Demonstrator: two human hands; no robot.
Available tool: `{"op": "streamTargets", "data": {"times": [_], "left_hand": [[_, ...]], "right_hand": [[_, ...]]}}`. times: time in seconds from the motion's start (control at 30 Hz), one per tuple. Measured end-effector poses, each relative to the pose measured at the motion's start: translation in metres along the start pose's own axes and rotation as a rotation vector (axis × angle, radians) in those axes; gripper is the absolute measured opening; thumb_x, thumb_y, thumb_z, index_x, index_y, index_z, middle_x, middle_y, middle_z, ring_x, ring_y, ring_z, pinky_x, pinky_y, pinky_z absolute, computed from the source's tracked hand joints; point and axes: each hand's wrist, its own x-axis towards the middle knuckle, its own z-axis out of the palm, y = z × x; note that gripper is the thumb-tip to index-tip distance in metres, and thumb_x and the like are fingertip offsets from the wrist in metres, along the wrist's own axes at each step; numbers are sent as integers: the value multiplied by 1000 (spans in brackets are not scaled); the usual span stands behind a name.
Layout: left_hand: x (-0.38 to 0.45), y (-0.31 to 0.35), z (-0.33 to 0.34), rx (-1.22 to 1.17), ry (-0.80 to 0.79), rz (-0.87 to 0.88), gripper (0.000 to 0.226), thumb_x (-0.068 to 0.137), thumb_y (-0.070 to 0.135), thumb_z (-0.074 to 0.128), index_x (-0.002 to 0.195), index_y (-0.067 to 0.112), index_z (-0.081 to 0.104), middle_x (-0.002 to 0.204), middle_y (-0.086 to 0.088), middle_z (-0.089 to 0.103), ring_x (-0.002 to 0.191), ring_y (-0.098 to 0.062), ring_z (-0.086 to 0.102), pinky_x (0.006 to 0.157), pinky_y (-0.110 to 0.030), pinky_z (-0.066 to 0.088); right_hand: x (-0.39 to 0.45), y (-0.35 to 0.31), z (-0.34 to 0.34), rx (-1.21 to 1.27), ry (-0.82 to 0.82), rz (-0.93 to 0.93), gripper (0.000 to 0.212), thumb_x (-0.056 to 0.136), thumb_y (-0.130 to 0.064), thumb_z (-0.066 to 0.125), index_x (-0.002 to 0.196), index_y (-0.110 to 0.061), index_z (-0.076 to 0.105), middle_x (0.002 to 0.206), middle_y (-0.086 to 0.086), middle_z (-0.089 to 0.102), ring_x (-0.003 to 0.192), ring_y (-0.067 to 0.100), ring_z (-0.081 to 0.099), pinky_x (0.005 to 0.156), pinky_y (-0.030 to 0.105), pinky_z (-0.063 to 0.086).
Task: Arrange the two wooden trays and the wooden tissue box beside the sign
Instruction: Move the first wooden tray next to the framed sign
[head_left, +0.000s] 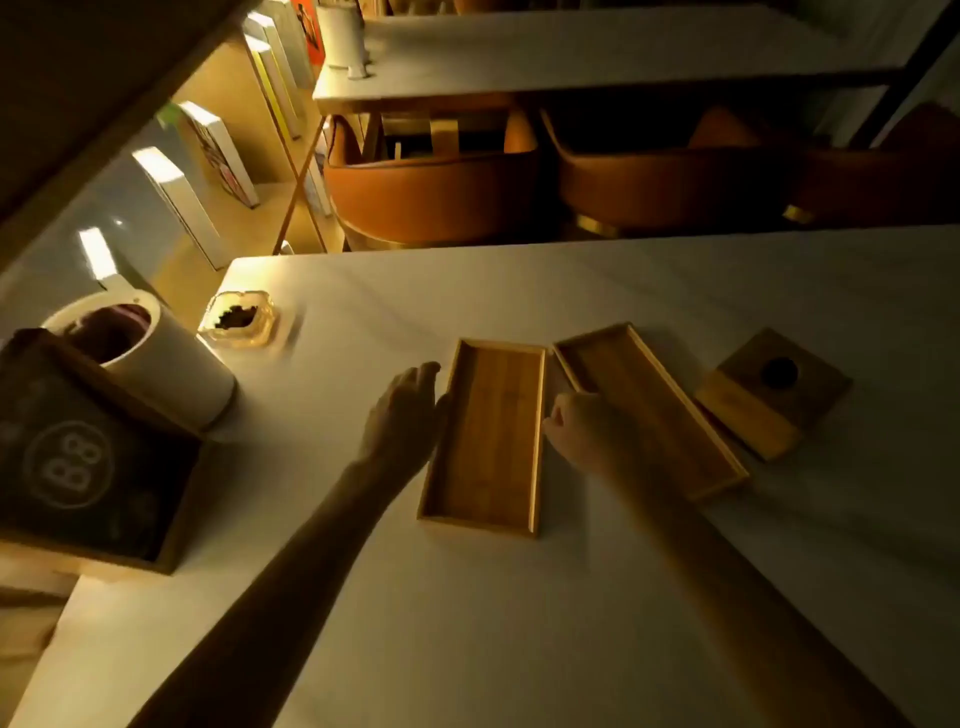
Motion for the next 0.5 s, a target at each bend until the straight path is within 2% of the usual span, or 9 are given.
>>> {"op": "streamTargets", "data": {"times": [0.1, 0.2, 0.27, 0.3, 0.37, 0.43, 0.5], "left_hand": [[-19, -15, 37, -76, -24, -99, 48, 91, 23, 45, 134, 5, 32, 137, -21, 44, 124, -35, 45, 100, -44, 41], [-36, -34, 71, 57, -96, -166, 59, 93, 34, 37, 141, 9, 15, 152, -13, 20, 140, -29, 19, 114, -40, 17], [-39, -46, 83, 127, -123, -200, 61, 93, 40, 30, 142, 12, 6, 155, -9, 7, 143, -25, 4, 114, -37, 2], [-42, -49, 88, 138, -147, -210, 61, 93, 40, 28, 142, 12, 6, 155, -9, 4, 143, -24, 1, 114, -37, -1], [-46, -54, 93, 99, -179, -234, 55, 94, 36, 29, 141, 12, 13, 155, -10, 9, 143, -26, 3, 115, -40, 1], [-48, -55, 95, 39, -152, -233, 47, 94, 29, 32, 138, 13, 26, 153, -11, 20, 142, -28, 10, 116, -45, 8], [-49, -54, 97, 0, -113, -241, 43, 95, 23, 33, 137, 14, 32, 151, -10, 26, 142, -27, 14, 115, -44, 8]], "right_hand": [[-8, 4, 39, 85, 38, 86, 31, 92, -27, 45, 115, -8, 52, 111, 12, 60, 104, 23, 58, 81, 29, 48], [-17, 5, 75, 127, 19, 177, 52, 93, -36, 40, 138, -11, 31, 145, 12, 39, 130, 26, 41, 100, 34, 42], [-18, 8, 91, 134, 0, 202, 58, 94, -39, 36, 143, -13, 20, 154, 9, 24, 139, 26, 26, 108, 36, 34], [-20, 9, 99, 128, -20, 204, 58, 94, -40, 34, 144, -13, 18, 155, 8, 19, 141, 25, 20, 111, 36, 29], [-24, 11, 110, 105, -45, 200, 56, 95, -39, 32, 143, -12, 20, 156, 7, 17, 143, 24, 13, 115, 35, 21], [-25, 13, 113, 100, -18, 189, 54, 95, -37, 33, 142, -11, 25, 155, 7, 21, 143, 24, 16, 115, 35, 21], [-23, 14, 114, 120, -5, 181, 53, 95, -35, 37, 141, -10, 29, 154, 8, 24, 142, 24, 18, 114, 36, 23]]}}
